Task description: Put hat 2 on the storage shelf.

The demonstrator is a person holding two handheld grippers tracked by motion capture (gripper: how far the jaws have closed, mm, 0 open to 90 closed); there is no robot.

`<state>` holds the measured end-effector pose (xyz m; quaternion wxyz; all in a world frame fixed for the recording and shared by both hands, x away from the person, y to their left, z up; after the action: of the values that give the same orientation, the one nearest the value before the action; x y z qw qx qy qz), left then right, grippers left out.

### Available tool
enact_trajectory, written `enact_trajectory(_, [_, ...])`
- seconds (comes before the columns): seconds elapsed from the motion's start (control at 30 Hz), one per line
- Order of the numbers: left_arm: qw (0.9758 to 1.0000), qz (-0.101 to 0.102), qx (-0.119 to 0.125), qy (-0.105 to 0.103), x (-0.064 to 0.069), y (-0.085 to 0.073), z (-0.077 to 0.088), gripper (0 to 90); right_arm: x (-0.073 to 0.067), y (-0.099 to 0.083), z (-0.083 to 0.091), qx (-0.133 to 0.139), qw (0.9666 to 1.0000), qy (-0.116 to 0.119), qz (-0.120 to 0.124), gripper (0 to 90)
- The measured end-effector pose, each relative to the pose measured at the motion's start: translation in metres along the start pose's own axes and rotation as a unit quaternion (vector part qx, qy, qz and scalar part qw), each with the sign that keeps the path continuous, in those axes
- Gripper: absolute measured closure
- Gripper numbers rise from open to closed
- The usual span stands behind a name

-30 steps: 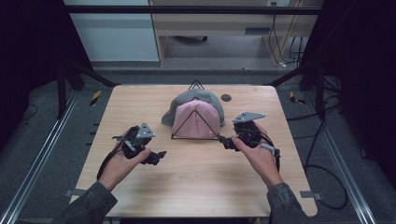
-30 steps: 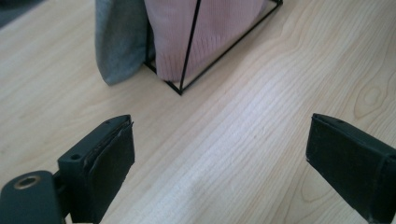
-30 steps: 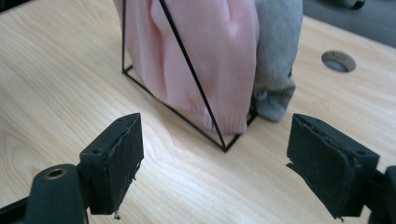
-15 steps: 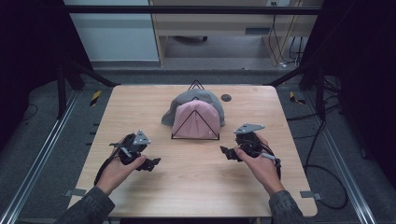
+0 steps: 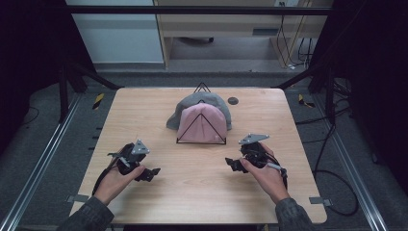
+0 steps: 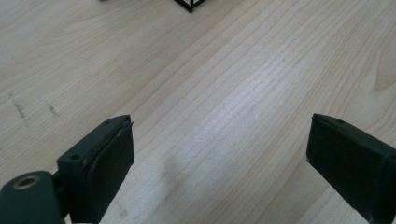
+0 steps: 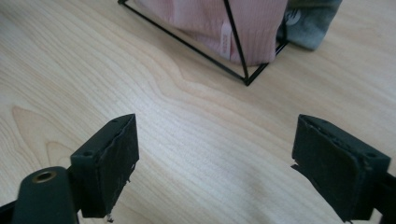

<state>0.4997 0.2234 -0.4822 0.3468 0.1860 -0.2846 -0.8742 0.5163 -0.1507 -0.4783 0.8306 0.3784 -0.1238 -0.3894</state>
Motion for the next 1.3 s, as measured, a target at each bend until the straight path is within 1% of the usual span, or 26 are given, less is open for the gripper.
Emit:
enact_trajectory(0.03, [1.0000,0.000,0.000,0.000,0.000,0.000,0.000,7.0,0.000,0.000,0.000,0.000,1.0000,0.000,0.000,13.9])
enact_trajectory(0.07, [1.0000,-0.002,-0.001,-0.006,0.002,-0.003,-0.001,6.8,-0.001,-0.003,-0.002,-0.005,1.0000,0.002,-0.002,13.8])
enact_trajectory(0.13, [0.9999,-0.004,-0.002,-0.010,0.003,-0.005,-0.001,6.6,-0.002,-0.006,-0.004,-0.009,0.9999,0.002,-0.003,13.7])
enact_trajectory(0.2, [0.9999,-0.005,-0.003,-0.011,0.004,-0.006,-0.002,6.3,-0.001,-0.007,-0.005,-0.010,0.9999,0.000,-0.003,13.7])
enact_trajectory(0.23, [0.9999,-0.008,-0.004,-0.011,0.006,-0.008,-0.002,6.3,-0.002,-0.010,-0.006,-0.013,0.9999,0.005,-0.010,12.7])
enact_trajectory(0.33, [0.9999,-0.010,-0.006,-0.013,0.008,-0.010,-0.002,6.0,-0.003,-0.013,-0.007,-0.015,0.9998,0.007,-0.011,12.4])
enact_trajectory(0.4, [0.9998,-0.009,-0.007,-0.015,0.011,-0.012,-0.004,5.7,-0.005,-0.016,-0.008,-0.014,0.9997,0.013,-0.012,11.7])
enact_trajectory(0.5, [0.9996,-0.015,-0.013,-0.018,0.012,-0.014,-0.004,5.7,-0.009,-0.020,-0.009,-0.016,0.9996,0.018,-0.013,11.2])
enact_trajectory(0.53, [0.9995,-0.018,-0.015,-0.021,0.015,-0.016,-0.006,5.7,-0.009,-0.021,-0.010,-0.015,0.9996,0.021,-0.009,11.0])
enact_trajectory(0.67, [0.9993,-0.025,-0.020,-0.021,0.019,-0.018,-0.007,5.5,-0.014,-0.025,-0.010,-0.019,0.9994,0.028,-0.008,10.0])
enact_trajectory(0.7, [0.9991,-0.027,-0.021,-0.022,0.019,-0.018,-0.007,5.5,-0.015,-0.026,-0.010,-0.020,0.9993,0.030,-0.002,9.8])
enact_trajectory(0.73, [0.9991,-0.027,-0.021,-0.022,0.019,-0.018,-0.007,5.4,-0.015,-0.026,-0.010,-0.020,0.9993,0.030,-0.002,9.8])
enact_trajectory(0.77, [0.9989,-0.032,-0.025,-0.025,0.020,-0.020,-0.007,5.2,-0.017,-0.029,-0.011,-0.024,0.9992,0.031,0.003,9.6])
enact_trajectory(0.83, [0.9988,-0.031,-0.027,-0.027,0.022,-0.021,-0.009,5.0,-0.020,-0.031,-0.011,-0.026,0.9989,0.038,0.009,9.6])
enact_trajectory(0.87, [0.9988,-0.031,-0.027,-0.027,0.022,-0.021,-0.009,5.0,-0.020,-0.031,-0.011,-0.026,0.9989,0.038,0.009,9.6])
enact_trajectory(0.9, [0.9984,-0.037,-0.035,-0.025,0.021,-0.023,-0.011,4.9,-0.021,-0.033,-0.013,-0.027,0.9989,0.038,0.009,9.6])
enact_trajectory(1.0, [0.9983,-0.035,-0.039,-0.028,0.020,-0.025,-0.013,4.9,-0.023,-0.034,-0.015,-0.028,0.9988,0.038,0.012,9.8])
enact_trajectory(1.07, [0.9982,-0.035,-0.041,-0.027,0.020,-0.026,-0.014,4.9,-0.023,-0.034,-0.016,-0.028,0.9988,0.038,0.010,9.7])
enact_trajectory(1.1, [0.9978,-0.037,-0.048,-0.028,0.019,-0.028,-0.016,4.9,-0.023,-0.035,-0.018,-0.028,0.9989,0.036,0.011,9.6])
enact_trajectory(1.13, [0.9977,-0.035,-0.050,-0.029,0.019,-0.028,-0.017,4.8,-0.023,-0.035,-0.019,-0.030,0.9989,0.035,0.010,9.4])
enact_trajectory(1.17, [0.9978,-0.030,-0.049,-0.032,0.019,-0.029,-0.017,4.0,-0.023,-0.035,-0.020,-0.031,0.9988,0.038,0.008,9.3])
enact_trajectory(1.3, [0.9978,-0.027,-0.051,-0.033,0.018,-0.029,-0.018,3.1,-0.022,-0.035,-0.020,-0.029,0.9990,0.033,0.008,9.0])
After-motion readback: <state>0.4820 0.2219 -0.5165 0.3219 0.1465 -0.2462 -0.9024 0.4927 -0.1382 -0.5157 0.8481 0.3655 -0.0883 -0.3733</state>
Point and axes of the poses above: each handheld gripper's, and its own axes: z roughly backward along the jaws, y roughly out of its top, x roughly to its right, the point moved 3 cm from there along -z, roughly forward along the jaws, and after that the axes turned 4 degrees about y, right-handed, at the moved point
